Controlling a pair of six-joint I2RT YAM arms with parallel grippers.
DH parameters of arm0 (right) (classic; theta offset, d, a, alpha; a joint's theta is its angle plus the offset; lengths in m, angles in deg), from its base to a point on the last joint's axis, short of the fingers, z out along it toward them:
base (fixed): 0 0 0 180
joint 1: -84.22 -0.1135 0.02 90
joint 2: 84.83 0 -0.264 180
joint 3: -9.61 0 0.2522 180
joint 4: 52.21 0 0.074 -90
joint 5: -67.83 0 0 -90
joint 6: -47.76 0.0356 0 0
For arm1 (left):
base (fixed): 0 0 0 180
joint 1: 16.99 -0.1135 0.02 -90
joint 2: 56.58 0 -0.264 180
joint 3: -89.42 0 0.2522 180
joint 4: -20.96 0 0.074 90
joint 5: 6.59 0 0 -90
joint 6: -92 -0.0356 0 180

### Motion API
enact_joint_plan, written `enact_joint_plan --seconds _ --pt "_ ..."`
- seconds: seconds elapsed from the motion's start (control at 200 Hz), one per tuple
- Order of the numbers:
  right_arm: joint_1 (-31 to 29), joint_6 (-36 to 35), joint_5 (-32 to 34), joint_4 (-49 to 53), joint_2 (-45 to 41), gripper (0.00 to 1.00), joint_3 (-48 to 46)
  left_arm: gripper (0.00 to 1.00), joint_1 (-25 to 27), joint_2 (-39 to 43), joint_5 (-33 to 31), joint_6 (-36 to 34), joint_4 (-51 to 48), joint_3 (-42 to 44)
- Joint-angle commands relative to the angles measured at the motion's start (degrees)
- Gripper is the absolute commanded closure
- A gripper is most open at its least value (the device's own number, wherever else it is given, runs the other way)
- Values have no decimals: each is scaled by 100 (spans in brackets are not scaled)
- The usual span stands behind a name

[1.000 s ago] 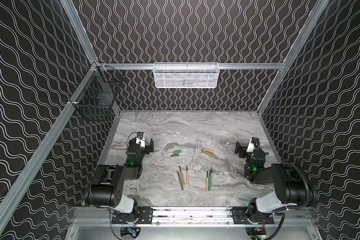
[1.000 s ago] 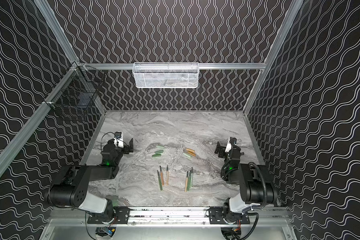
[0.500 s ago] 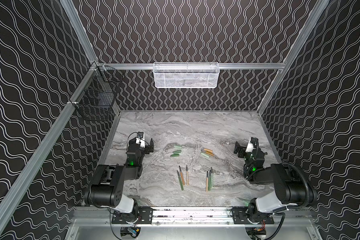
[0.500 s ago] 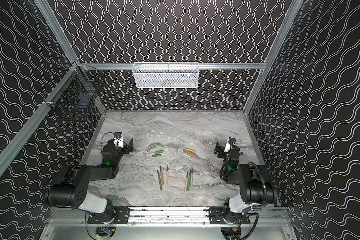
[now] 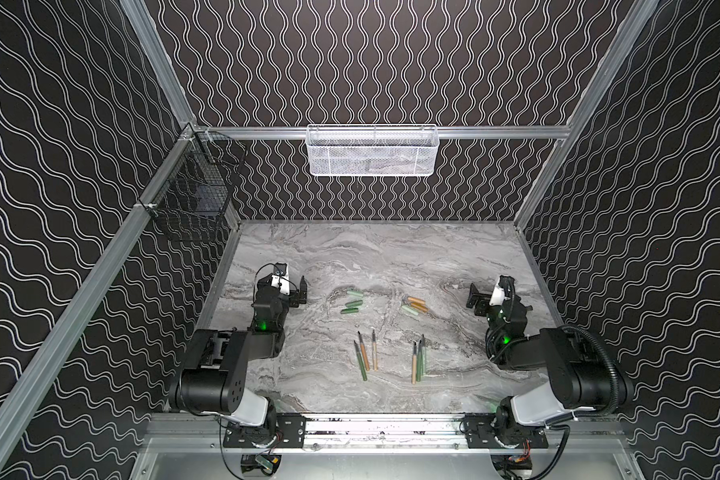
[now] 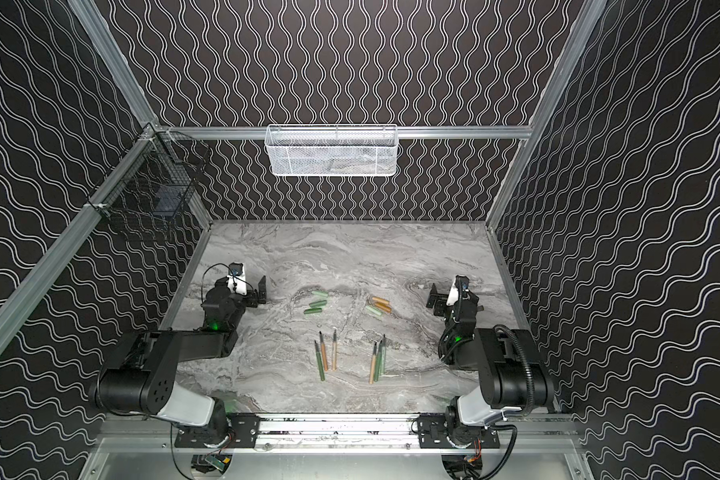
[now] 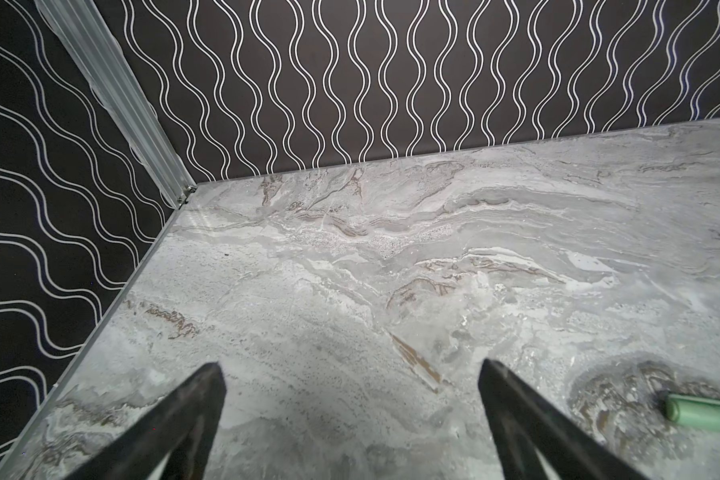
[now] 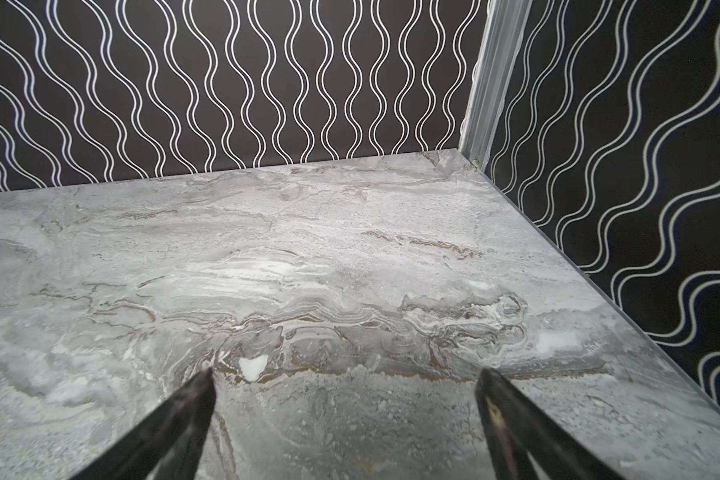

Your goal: Insert the pens into the pen caps

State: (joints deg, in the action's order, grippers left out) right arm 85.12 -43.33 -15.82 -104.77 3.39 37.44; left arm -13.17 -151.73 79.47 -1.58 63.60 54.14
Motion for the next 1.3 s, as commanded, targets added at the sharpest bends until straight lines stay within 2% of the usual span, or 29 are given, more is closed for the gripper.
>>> enact_joint_plan --seconds 0.0,0.16,0.26,0.355,0.511,0.606,0.681,0.716,0.751,0.821,0.901,1.001,1.176,1.296 --pt "-3 -15 48 -337 3 0 1 1 -7 -28 47 -65 105 -55" --pt "-3 -15 42 -335 5 0 0 1 30 2 -46 -104 207 -2" --pt "-3 -15 42 -338 3 0 -4 1 304 215 -803 -193 144 19" --pt "-3 -9 40 -331 10 0 0 1 567 353 -1381 -301 -577 -309" --pt "27 106 21 -139 26 0 95 1 1023 514 -2598 -433 -1087 -631" --pt "93 195 37 -85 21 0 123 1 1280 632 -3411 -370 -1759 -999" --pt "139 240 -3 -8 24 0 157 1 1466 727 -4293 200 -2923 -1527" --pt "188 257 -94 75 30 0 207 1 1563 808 -4837 835 -3818 -1884" --pt "191 245 -95 81 26 0 211 1 1653 883 -4922 1487 -4921 -2268" --pt "191 82 -376 138 12 0 247 1 1892 918 -5518 2645 -6651 -2909" --pt "191 97 -400 251 -42 0 255 1 2251 908 -5539 3123 -7659 -3388" --pt "182 64 -345 58 -70 0 200 1 2610 982 -5031 3270 -8280 -3721" --pt "140 161 -72 2934 -604 0 1580 1 2761 1457 -3211 2906 -8779 -3874" --pt "-46 223 85 4653 -783 0 2638 1 2776 1847 -2082 2314 -9086 -3946"
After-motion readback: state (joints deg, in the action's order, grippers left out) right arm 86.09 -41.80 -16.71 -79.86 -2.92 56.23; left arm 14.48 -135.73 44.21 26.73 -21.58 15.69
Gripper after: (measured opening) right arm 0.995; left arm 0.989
